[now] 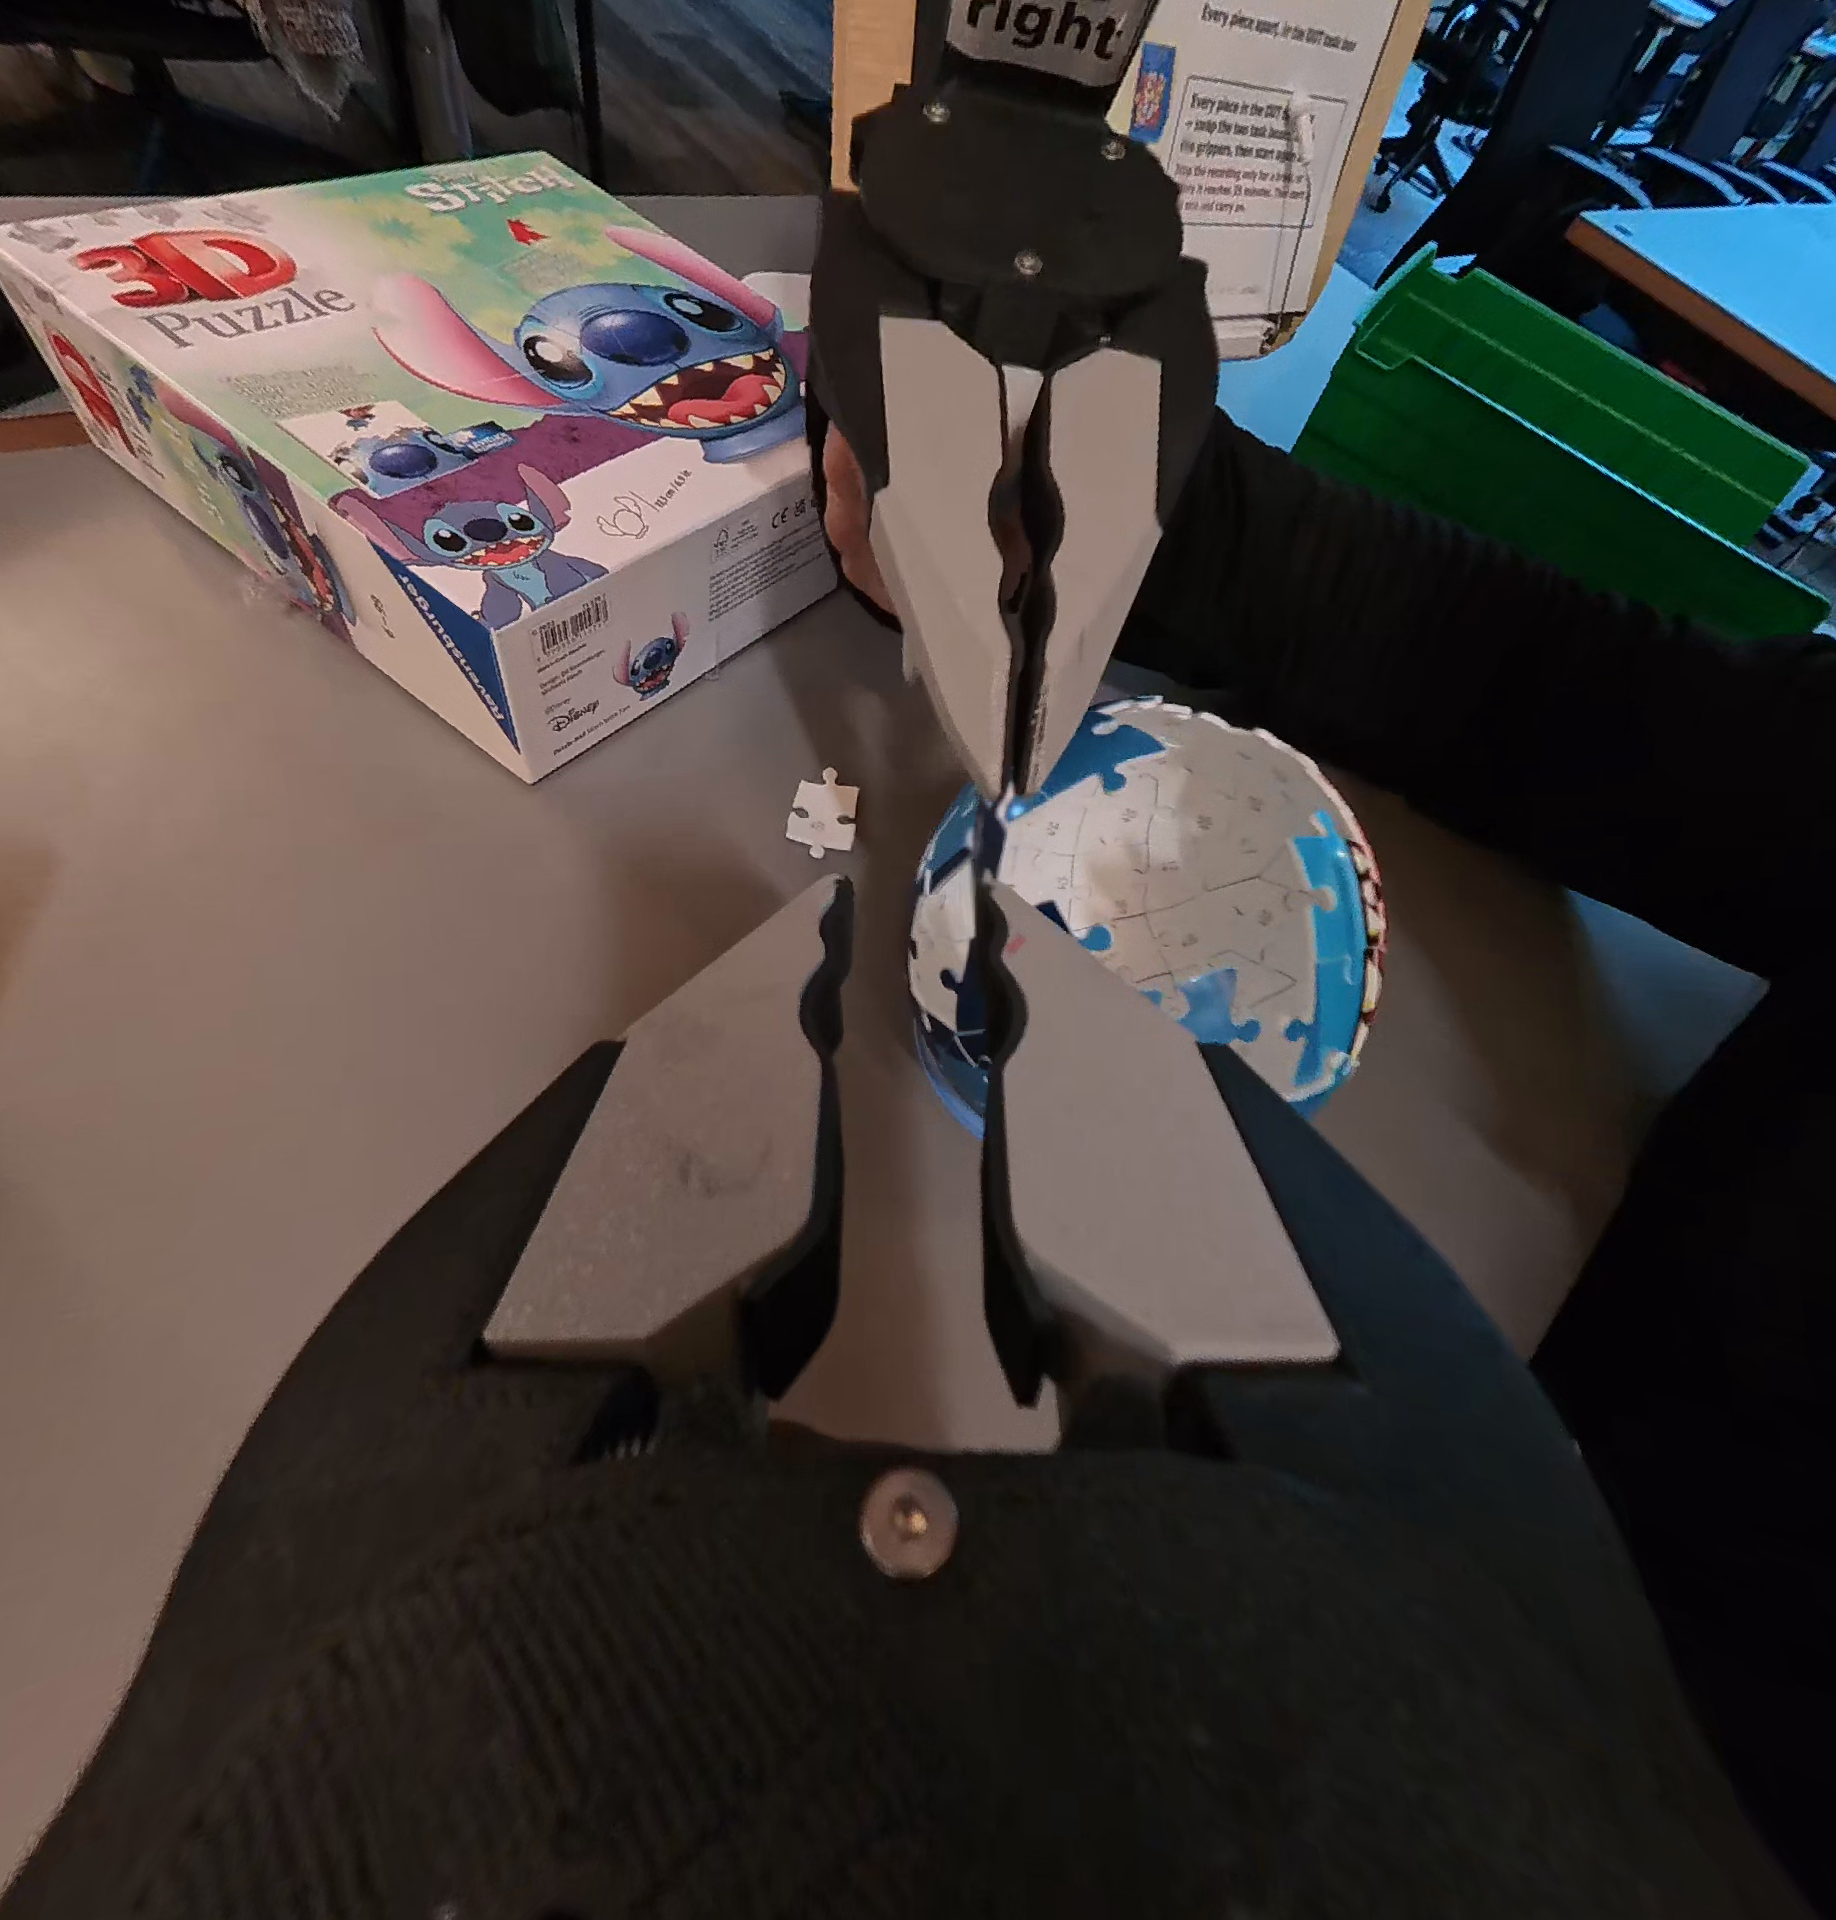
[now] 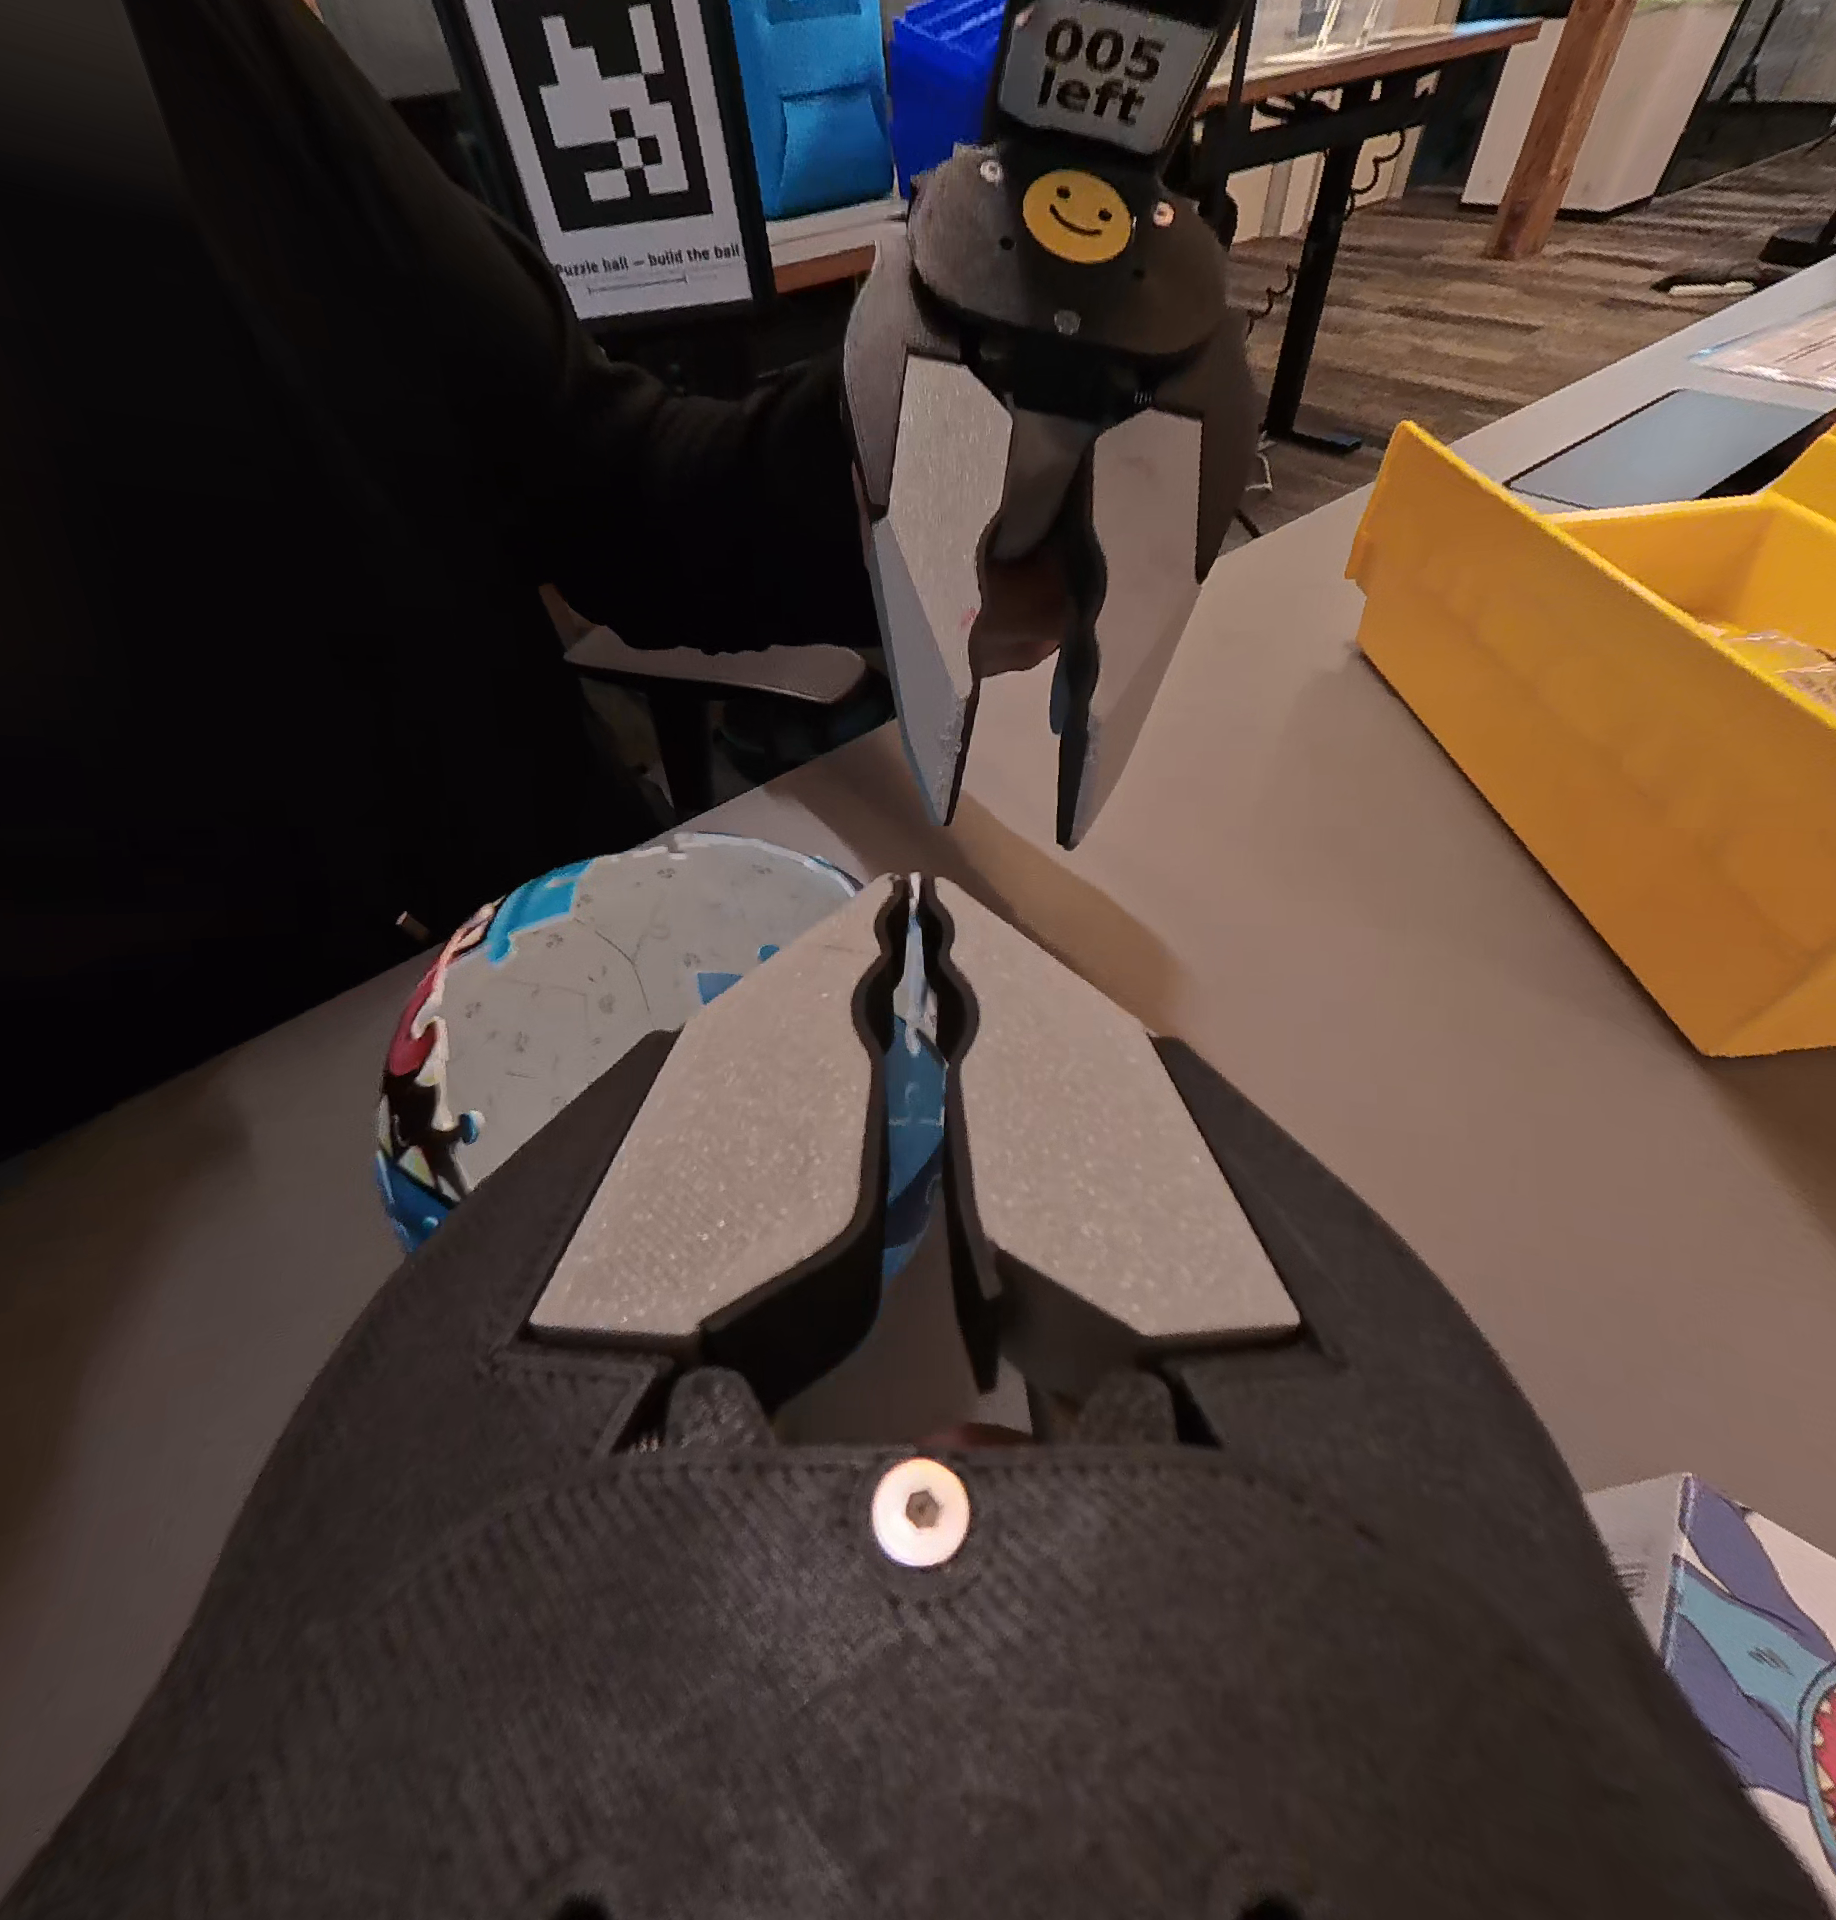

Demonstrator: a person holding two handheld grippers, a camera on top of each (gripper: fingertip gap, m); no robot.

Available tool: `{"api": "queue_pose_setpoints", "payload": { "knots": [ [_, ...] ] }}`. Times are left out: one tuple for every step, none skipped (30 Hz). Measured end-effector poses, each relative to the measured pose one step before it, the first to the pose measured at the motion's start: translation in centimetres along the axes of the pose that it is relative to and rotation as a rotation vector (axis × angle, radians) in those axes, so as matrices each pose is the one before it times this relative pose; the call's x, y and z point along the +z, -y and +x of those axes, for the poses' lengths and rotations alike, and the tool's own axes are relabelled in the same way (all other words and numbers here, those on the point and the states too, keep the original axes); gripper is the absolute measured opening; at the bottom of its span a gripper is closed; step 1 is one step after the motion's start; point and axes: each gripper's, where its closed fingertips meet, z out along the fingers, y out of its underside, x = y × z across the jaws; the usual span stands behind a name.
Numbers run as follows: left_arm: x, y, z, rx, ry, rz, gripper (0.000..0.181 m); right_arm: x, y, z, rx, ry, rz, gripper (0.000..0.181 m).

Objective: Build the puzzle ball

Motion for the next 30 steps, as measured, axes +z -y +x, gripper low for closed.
{"api": "queue_pose_setpoints", "payload": {
  "knots": [
    [0.026, 0.066, -0.031, -0.0009, 0.0006, 0.0031, 0.021, -0.165, 0.214, -0.032, 0.0039, 0.0032, 0.0119, 0.0],
    [0.004, 0.063, -0.022, -0.0005, 0.0001, 0.003, 0.021, -0.151, 0.147, -0.016, 0.0036, 0.0018, 0.0076, 0.0],
    [0.009, 0.047, 0.033, -0.0009, -0.0024, 0.0017, 0.021, -0.112, 0.049, 0.034, 0.0027, -0.0011, 0.0028, 0.0],
    [-0.002, 0.011, 0.072, -0.0001, -0.0042, -0.0007, 0.021, -0.063, -0.01, -0.004, 0.0015, 0.0002, -0.0004, 0.0],
    [0.008, 0.001, 0.036, 0.0014, -0.0012, -0.0006, 0.021, -0.011, -0.036, -0.02, 0.0002, 0.0014, -0.0019, 0.0],
    [-0.013, -0.034, -0.019, 0.0023, 0.0016, -0.0009, 0.021, 0.027, -0.056, 0.002, -0.0012, -0.0005, -0.0025, 0.0],
    [-0.036, -0.088, -0.029, 0.0011, 0.0022, -0.002, 0.021, 0.036, -0.039, 0.007, -0.0013, -0.001, -0.0022, 0.0],
    [-0.08, -0.135, 0.009, 0.0002, -0.001, -0.0002, 0.022, 0.021, -0.025, -0.009, -0.0002, 0.0003, -0.0025, 0.0],
    [-0.11, -0.234, 0.055, 0.0009, -0.0041, -0.0014, 0.023, -0.023, 0.0, -0.006, -0.0009, -0.0018, -0.0035, 0.0],
    [-0.163, -0.336, -0.014, 0.0031, -0.0009, -0.0033, 0.024, -0.102, 0.025, 0.036, -0.0034, -0.0066, -0.0036, 0.0],
    [-0.211, -0.365, -0.089, 0.0046, 0.0032, -0.0004, 0.026, -0.219, 0.102, 0.031, -0.0049, -0.0081, -0.0012, 0.0],
    [-0.256, -0.346, -0.064, 0.0063, 0.0004, 0.0036, 0.028, -0.338, 0.193, 0.002, -0.0043, -0.0087, 0.0015, 0.0],
    [-0.297, -0.298, 0.041, 0.0076, -0.0068, 0.0081, 0.03, -0.484, 0.264, 0.028, -0.0022, -0.0136, 0.0031, 0.0],
    [-0.338, -0.225, 0.114, 0.0082, -0.0103, 0.0126, 0.032, -0.574, 0.322, 0.022, 0.0024, -0.0167, 0.0057, 0.0],
    [-0.344, -0.203, 0.11, 0.0099, -0.0108, 0.0141, 0.034, -0.645, 0.297, 0.008, 0.0133, -0.0188, 0.004, 0.0],
    [-0.307, -0.255, 0.052, 0.0096, -0.0091, 0.01, 0.035, -0.658, 0.117, -0.033, 0.0254, -0.02, -0.0039, 0.0],
    [-0.223, -0.37, -0.04, 0.0081, -0.0087, 0.0026, 0.037, -0.652, -0.108, -0.179, 0.0291, -0.0193, -0.0103, 0.0],
    [-0.135, -0.486, -0.106, 0.0056, -0.0097, -0.0037, 0.041, -0.617, -0.322, -0.297, 0.0279, -0.0215, -0.0115, 0.0],
    [-0.029, -0.526, -0.173, 0.0016, -0.0096, -0.0045, 0.044, -0.576, -0.551, -0.372, 0.0238, -0.0231, -0.0148, 0.0],
    [0.044, -0.479, -0.124, 0.0001, -0.012, -0.0009, 0.047, -0.549, -0.742, -0.364, 0.0182, -0.0274, -0.019, 0.0],
    [0.094, -0.468, 0.037, 0.0035, -0.0188, 0.0011, 0.049, -0.55, -0.816, -0.309, 0.0172, -0.0332, -0.0158, 0.0],
    [0.117, -0.435, 0.122, 0.0066, -0.0191, 0.0024, 0.051, -0.522, -0.854, -0.249, 0.0215, -0.0338, -0.008, 0.0],
    [0.141, -0.363, 0.146, 0.0063, -0.016, 0.0043, 0.052, -0.506, -0.931, -0.169, 0.0279, -0.0334, -0.0054, 0.0],
    [0.174, -0.316, 0.154, 0.0039, -0.0145, 0.0056, 0.053, -0.51, -1.025, 0.084, 0.031, -0.0405, -0.0062, 0.0],
    [0.222, -0.283, 0.121, -0.0027, -0.012, 0.0058, 0.052, -0.533, -0.914, 0.382, 0.0299, -0.0492, 0.0023, 0.0],
    [0.263, -0.342, 0.095, -0.008, -0.0113, -0.0002, 0.05, -0.525, -0.638, 0.347, 0.0309, -0.0347, 0.0175, 0.0],
    [0.277, -0.485, 0.047, -0.0059, -0.0105, -0.0131, 0.05, -0.52, -0.446, 0.151, 0.037, -0.0121, 0.0221, 0.0],
    [0.229, -0.469, -0.074, -0.0004, -0.0014, -0.017, 0.05, -0.52, -0.429, 0.139, 0.0409, -0.0072, 0.0136, 0.0],
    [0.143, -0.337, -0.221, 0.0012, 0.01, -0.0116, 0.05, -0.507, -0.493, 0.184, 0.0355, -0.0131, 0.0033, 0.0],
    [0.05, -0.23, -0.175, 0.001, 0.0084, -0.008, 0.05, -0.474, -0.608, 0.25, 0.0236, -0.024, -0.0061, 0.0]
  ]
}}
